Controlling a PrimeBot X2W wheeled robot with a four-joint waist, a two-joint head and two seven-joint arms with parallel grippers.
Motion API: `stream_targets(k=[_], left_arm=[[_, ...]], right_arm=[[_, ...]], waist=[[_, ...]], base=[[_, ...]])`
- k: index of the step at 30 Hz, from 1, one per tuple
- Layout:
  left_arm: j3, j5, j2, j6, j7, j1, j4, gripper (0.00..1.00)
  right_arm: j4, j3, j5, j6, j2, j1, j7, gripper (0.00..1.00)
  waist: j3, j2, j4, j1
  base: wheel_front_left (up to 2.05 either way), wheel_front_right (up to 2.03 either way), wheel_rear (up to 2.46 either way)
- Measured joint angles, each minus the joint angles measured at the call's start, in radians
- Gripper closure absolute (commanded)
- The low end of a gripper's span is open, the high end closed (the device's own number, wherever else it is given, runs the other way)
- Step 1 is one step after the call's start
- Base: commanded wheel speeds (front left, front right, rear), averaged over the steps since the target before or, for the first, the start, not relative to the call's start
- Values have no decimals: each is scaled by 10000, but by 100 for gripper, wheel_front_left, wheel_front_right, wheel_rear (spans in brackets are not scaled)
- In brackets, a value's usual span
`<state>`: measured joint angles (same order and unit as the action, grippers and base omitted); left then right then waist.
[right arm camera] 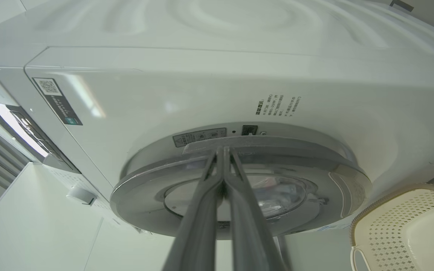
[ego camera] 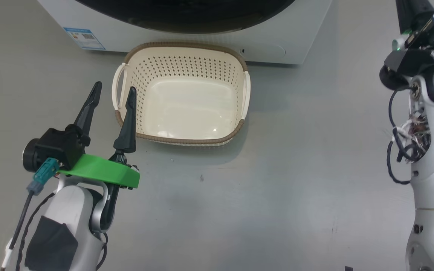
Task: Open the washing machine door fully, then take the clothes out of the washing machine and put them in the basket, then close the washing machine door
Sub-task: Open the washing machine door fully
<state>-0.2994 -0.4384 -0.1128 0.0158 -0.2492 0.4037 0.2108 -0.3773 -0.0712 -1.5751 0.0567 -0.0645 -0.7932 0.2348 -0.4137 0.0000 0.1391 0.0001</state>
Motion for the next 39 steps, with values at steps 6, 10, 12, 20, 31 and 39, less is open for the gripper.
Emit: stream_targets(k=[6, 10, 12, 20, 31, 39], left_arm=[[-77, 0, 107, 155, 0, 280, 21, 0], [-107, 0, 182, 215, 0, 407, 65, 0], [-176, 0, 286, 249, 0, 511, 71, 0], [-232, 2, 418, 347, -2, 784, 73, 0], [-238, 4, 608, 508, -31, 954, 125, 0], [-217, 21, 663, 570, -33, 1115, 150, 0]], right_arm=[[-259, -4, -59, -322, -345, -967, 380, 100], [-525, 201, 31, -525, -594, -1715, 662, 100], [-727, 408, 127, -698, -715, -2166, 911, 100], [-1221, 769, 403, -949, -951, -3187, 1289, 100], [-2082, 884, 562, -1118, -1216, -4187, 1488, 100], [-2481, 1037, 568, -1104, -1400, -4745, 1873, 100]], waist=[[-422, 0, 209, 0], [-684, 0, 428, -1], [-856, 0, 601, -1], [-1250, 0, 1047, 0], [-1597, 0, 1503, -1], [-1750, 0, 1668, -1]], base=[[0, 0, 0], [0, 0, 0], [0, 0, 0], [0, 0, 0], [0, 0, 0], [0, 0, 0]])
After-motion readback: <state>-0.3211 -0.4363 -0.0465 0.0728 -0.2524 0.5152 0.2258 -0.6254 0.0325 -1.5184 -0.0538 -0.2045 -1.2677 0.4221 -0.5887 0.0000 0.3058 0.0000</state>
